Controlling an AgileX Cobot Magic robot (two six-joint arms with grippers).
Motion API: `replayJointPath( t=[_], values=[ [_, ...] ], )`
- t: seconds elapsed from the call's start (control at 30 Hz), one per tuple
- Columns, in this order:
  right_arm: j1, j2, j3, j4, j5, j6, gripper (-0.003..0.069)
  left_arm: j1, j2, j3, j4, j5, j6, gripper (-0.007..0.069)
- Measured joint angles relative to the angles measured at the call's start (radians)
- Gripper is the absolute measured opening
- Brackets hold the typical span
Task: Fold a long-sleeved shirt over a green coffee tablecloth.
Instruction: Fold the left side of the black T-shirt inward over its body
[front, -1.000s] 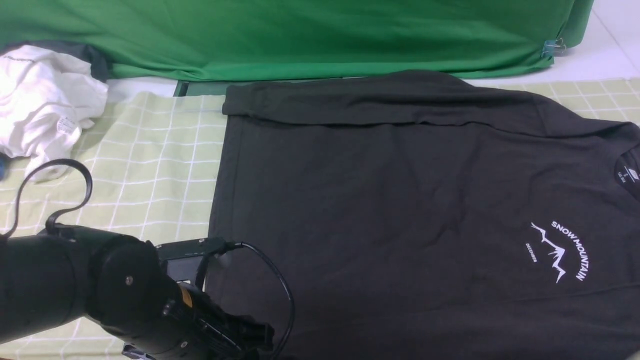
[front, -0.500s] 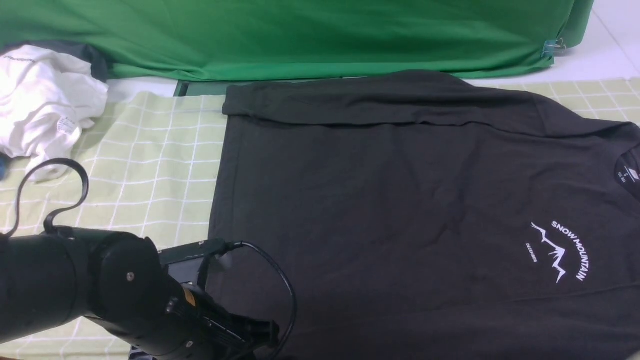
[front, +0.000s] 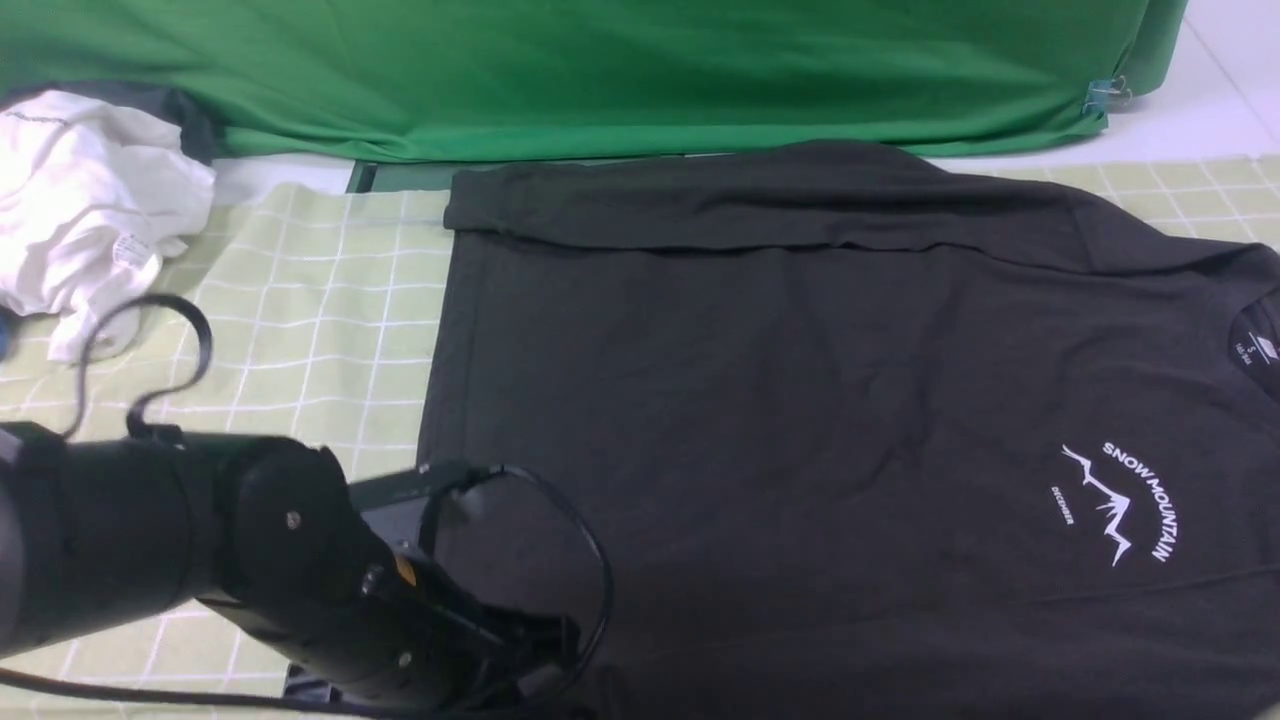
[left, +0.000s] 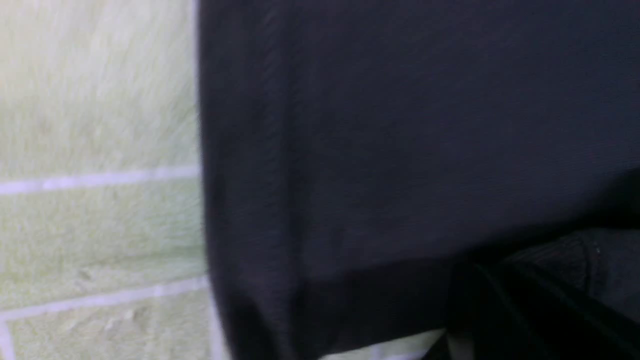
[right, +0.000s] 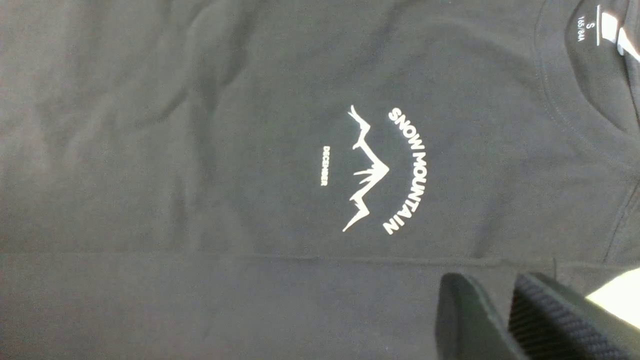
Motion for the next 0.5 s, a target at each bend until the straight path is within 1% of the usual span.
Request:
replayJointPath(
  t=[0.1, 0.27, 0.47, 0.5],
  values=[
    [0.0, 0.0, 0.0, 0.0, 0.0, 0.0, 0.0153, 0.0, -0.036, -0.015, 0.005, 0.017, 0.002, 0.0022],
    [0.0, 0.0, 0.0, 0.0, 0.001, 0.0, 0.0162, 0.002, -0.107, -0.03, 0.014, 0.064, 0.003, 0.002],
    [0.0, 0.0, 0.0, 0.0, 0.001, 0.0, 0.0173, 0.047, -0.175, -0.19, 0.017, 0.208, 0.003, 0.002],
    [0.0, 0.0, 0.0, 0.0, 0.003, 0.0, 0.0175, 0.068, -0.177, -0.263, 0.029, 0.26, 0.003, 0.002]
  ],
)
